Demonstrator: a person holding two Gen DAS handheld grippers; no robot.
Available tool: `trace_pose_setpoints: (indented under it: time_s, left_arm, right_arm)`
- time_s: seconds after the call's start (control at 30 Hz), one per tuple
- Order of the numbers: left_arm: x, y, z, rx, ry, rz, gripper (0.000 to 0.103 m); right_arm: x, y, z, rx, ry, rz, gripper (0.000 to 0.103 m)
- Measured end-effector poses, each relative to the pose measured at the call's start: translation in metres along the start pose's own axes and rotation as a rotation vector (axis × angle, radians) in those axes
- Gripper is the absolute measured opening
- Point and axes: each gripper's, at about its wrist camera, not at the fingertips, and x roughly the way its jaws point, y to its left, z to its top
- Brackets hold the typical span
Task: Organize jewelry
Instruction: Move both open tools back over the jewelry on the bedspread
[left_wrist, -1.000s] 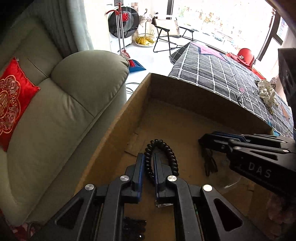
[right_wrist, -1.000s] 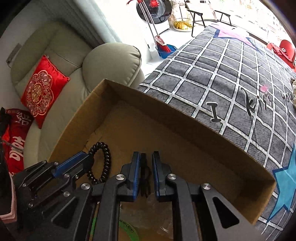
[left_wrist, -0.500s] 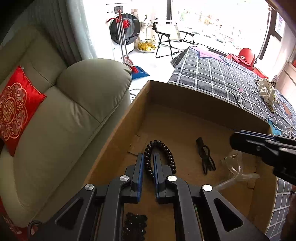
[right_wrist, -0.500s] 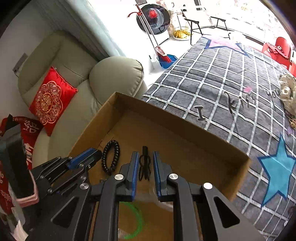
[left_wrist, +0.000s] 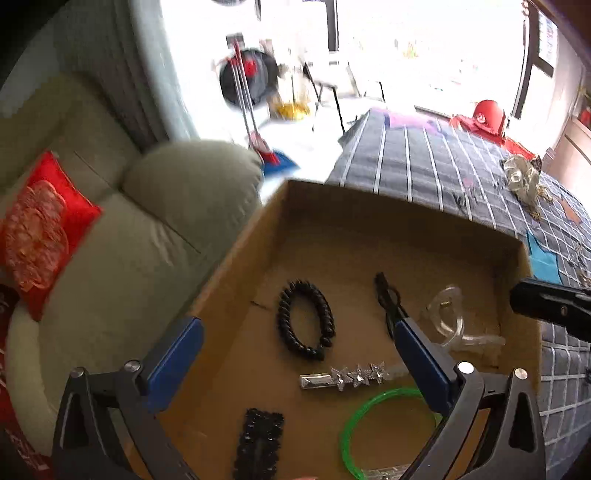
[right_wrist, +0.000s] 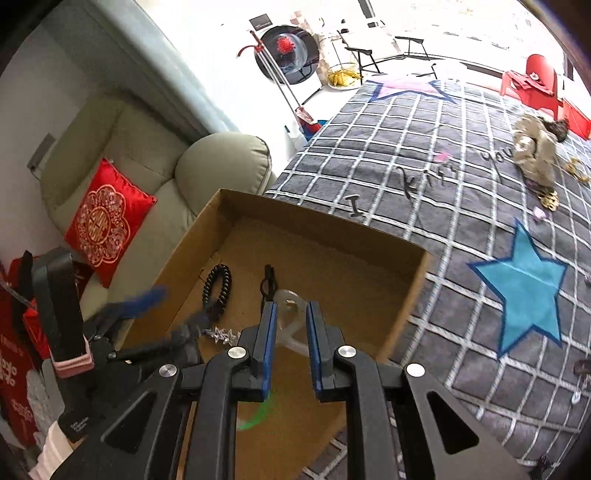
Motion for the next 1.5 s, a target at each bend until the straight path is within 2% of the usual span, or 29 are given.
trace_pose_setpoints:
  time_s: [0.2, 0.27, 0.33, 0.47, 0.53, 0.67, 1.0, 1.1, 1.3, 1.5]
  left_arm:
    - [-0.015, -0.004, -0.003, 0.008, -0.007, -0.017, 0.103]
    - [-0.023, -0.004, -0.006, 0.009, -0.013, -0.015, 0.103]
    - [-0.029, -0.005, -0.009, 0.003, -0.014, -0.022, 0.103]
    - [-0.044, -0.008, -0.015, -0.005, -0.021, -0.037, 0.103]
    - [-0.052, -0.012, -0.018, -0.004, -0.027, -0.039, 0.103]
    - [-0.065, -0.020, -0.025, 0.007, -0.040, -0.041, 0.103]
    - [-0.083, -0.044, -0.041, 0.060, -0.043, -0.046, 0.103]
    - [-0.090, -0.050, -0.047, 0.079, -0.036, -0.111, 0.103]
    - [-0.111, -0.077, -0.055, 0.104, -0.062, -0.176, 0.103]
    - [-0.129, -0.123, -0.055, 0.159, -0.076, -0.259, 0.103]
  right_arm:
    - [-0.016, -0.006, -0.013, 0.011, -0.015, -0.007, 0.022]
    - [-0.023, -0.007, -0.019, 0.003, -0.025, -0.021, 0.031]
    - [-0.032, -0.007, -0.025, -0.006, -0.039, -0.033, 0.049]
    - [-0.047, -0.007, -0.038, -0.014, -0.054, -0.037, 0.061]
    - [-0.053, -0.008, -0.044, -0.014, -0.061, -0.034, 0.071]
    - [-0.065, -0.010, -0.057, -0.016, -0.072, -0.032, 0.079]
    - [-0.098, -0.046, -0.096, 0.040, -0.098, -0.056, 0.082]
    - [-0.108, -0.060, -0.109, 0.064, -0.110, -0.062, 0.084]
    - [-0.128, -0.098, -0.133, 0.137, -0.124, -0.092, 0.084]
    - [-0.149, -0.143, -0.158, 0.228, -0.144, -0.136, 0.085]
